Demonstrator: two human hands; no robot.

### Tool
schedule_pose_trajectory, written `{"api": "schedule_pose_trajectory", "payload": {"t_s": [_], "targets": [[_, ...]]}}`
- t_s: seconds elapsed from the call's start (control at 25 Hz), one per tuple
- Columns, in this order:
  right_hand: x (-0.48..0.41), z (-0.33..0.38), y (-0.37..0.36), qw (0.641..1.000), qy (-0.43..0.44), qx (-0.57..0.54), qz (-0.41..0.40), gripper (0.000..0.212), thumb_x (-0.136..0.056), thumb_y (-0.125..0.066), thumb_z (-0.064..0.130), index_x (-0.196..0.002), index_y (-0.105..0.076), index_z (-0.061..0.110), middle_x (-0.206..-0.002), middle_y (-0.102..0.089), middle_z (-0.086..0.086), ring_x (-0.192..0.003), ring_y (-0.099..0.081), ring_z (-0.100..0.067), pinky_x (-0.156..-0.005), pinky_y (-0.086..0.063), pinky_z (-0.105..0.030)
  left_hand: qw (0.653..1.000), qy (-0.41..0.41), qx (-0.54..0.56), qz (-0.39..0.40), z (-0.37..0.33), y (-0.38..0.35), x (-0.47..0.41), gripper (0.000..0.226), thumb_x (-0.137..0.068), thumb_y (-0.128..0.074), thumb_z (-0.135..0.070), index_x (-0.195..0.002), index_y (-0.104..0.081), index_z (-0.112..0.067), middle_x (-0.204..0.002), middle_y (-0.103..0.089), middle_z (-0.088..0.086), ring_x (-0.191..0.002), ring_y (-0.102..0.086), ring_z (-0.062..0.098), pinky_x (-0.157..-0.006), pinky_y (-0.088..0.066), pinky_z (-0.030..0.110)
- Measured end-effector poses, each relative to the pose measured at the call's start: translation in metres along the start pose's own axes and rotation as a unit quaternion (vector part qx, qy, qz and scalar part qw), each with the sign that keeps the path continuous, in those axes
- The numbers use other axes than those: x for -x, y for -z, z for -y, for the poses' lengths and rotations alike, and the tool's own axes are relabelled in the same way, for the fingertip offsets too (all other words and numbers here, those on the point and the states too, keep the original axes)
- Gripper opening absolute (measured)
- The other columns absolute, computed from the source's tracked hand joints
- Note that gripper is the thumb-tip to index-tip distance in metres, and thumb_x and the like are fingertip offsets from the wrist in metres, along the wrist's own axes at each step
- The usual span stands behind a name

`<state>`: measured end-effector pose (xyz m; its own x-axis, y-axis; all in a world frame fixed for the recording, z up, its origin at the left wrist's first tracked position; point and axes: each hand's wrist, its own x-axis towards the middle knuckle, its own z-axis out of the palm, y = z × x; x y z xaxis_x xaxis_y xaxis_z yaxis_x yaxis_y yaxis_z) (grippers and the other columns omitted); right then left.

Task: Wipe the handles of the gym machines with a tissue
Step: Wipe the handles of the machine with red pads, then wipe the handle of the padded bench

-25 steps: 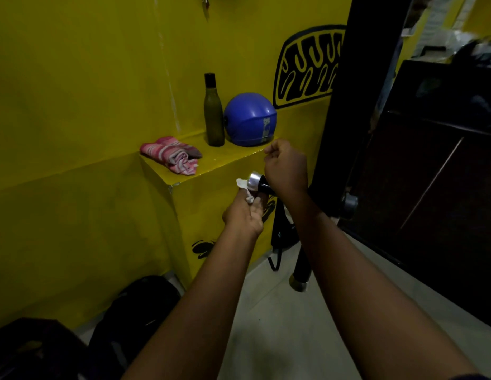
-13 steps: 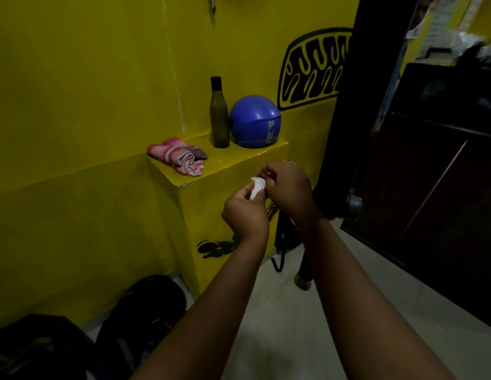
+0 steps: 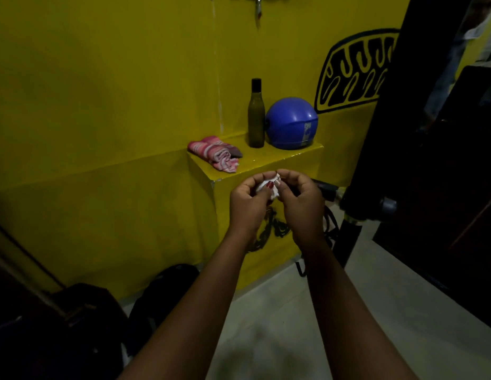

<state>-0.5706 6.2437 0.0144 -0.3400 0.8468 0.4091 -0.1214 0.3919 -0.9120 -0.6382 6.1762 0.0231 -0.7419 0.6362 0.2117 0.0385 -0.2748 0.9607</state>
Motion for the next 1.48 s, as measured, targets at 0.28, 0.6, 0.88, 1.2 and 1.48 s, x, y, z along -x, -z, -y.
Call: {"api": "schedule_pose_trajectory", "payload": {"t_s": [0.28, 0.6, 0.88, 1.2, 1.48], "targets": [[0.051, 0.026, -0.016, 0.970, -0.104, -0.176, 0.133, 0.012, -0.089, -0.064, 0.007, -0.098, -0.070, 0.013, -0.092, -0.073, -0.009, -0.086, -0.070, -0.022, -0.072, -0.057, -0.034, 0.993, -0.044, -0.043, -0.103, -0.018, 0.041, 0.059, 0.025, -0.088, -0.063, 0.003, -0.106, -0.069, -0.013, -0.102, -0.072, 0.009, -0.094, -0.068, 0.018, -0.077, -0.057, 0.031], [0.168, 0.054, 0.021, 0.910, -0.079, -0.179, 0.366, 0.012, -0.091, -0.067, 0.020, -0.094, -0.075, 0.012, -0.086, -0.075, -0.004, -0.082, -0.070, -0.022, -0.075, -0.059, -0.038, 0.948, -0.042, -0.130, -0.289, -0.033, 0.063, 0.215, 0.025, -0.086, -0.073, -0.011, -0.110, -0.068, -0.011, -0.095, -0.070, 0.001, -0.086, -0.068, 0.009, -0.072, -0.056, 0.025], [0.314, 0.114, 0.035, 0.793, -0.179, -0.281, 0.510, 0.011, -0.091, -0.064, 0.008, -0.099, -0.070, 0.010, -0.092, -0.075, -0.003, -0.091, -0.070, -0.019, -0.079, -0.057, -0.029, 0.879, 0.029, -0.154, -0.451, -0.075, 0.100, 0.394, 0.022, -0.083, -0.074, -0.033, -0.097, -0.076, -0.016, -0.089, -0.076, 0.004, -0.087, -0.073, 0.018, -0.084, -0.059, 0.041], [0.540, 0.218, 0.058, 0.635, -0.169, -0.257, 0.709, 0.031, -0.085, -0.072, 0.034, -0.110, -0.066, 0.017, -0.099, -0.073, -0.002, -0.092, -0.070, -0.016, -0.074, -0.052, -0.031, 0.772, -0.002, -0.134, -0.621, -0.161, 0.126, 0.650, 0.006, -0.085, -0.072, -0.014, -0.091, -0.072, -0.018, -0.085, -0.074, 0.006, -0.083, -0.071, 0.017, -0.079, -0.056, 0.032], [0.775, 0.335, 0.128, 0.503, -0.130, -0.279, 0.808, 0.010, -0.089, -0.066, 0.014, -0.096, -0.073, 0.014, -0.089, -0.075, -0.003, -0.086, -0.070, -0.018, -0.073, -0.055, -0.032, 0.634, -0.034, -0.111, -0.765, -0.229, 0.140, 0.912, 0.014, -0.085, -0.071, -0.010, -0.098, -0.067, -0.009, -0.095, -0.072, 0.012, -0.091, -0.070, 0.023, -0.079, -0.059, 0.032]]}}
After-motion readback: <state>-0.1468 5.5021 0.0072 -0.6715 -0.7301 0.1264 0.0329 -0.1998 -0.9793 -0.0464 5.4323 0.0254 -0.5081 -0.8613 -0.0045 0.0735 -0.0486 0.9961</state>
